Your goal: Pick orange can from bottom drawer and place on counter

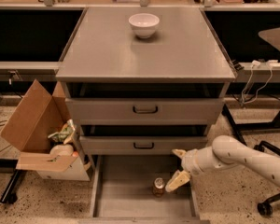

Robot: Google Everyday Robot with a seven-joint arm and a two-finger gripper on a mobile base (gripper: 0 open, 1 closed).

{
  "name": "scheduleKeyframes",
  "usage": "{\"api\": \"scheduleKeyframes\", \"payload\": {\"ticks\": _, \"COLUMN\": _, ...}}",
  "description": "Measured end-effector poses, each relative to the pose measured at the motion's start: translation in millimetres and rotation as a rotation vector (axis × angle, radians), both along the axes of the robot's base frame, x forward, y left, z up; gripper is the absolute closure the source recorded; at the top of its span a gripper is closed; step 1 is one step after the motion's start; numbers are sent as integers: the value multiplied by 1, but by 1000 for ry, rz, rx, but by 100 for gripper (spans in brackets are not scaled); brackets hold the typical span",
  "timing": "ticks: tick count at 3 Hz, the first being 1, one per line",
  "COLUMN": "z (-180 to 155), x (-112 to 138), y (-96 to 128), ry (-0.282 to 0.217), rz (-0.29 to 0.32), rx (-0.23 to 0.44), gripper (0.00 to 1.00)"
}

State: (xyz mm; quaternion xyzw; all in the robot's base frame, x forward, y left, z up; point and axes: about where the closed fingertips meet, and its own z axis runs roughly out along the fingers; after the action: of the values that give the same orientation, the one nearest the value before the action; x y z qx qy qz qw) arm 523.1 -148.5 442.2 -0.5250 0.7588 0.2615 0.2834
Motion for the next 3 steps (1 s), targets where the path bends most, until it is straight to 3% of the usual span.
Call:
{"api": "scheduleKeyframes", "payload": {"ticks": 2, "z": -16, "x": 5, "y": 1, "ry": 1, "rz": -4, "rx": -10, "gripper": 0}}
{"api": "scheduleKeyframes", "payload": {"ticks": 3, "z": -57, "x": 17, "y": -3, "ry": -6, "rz": 3, "rx": -28, "gripper": 0}}
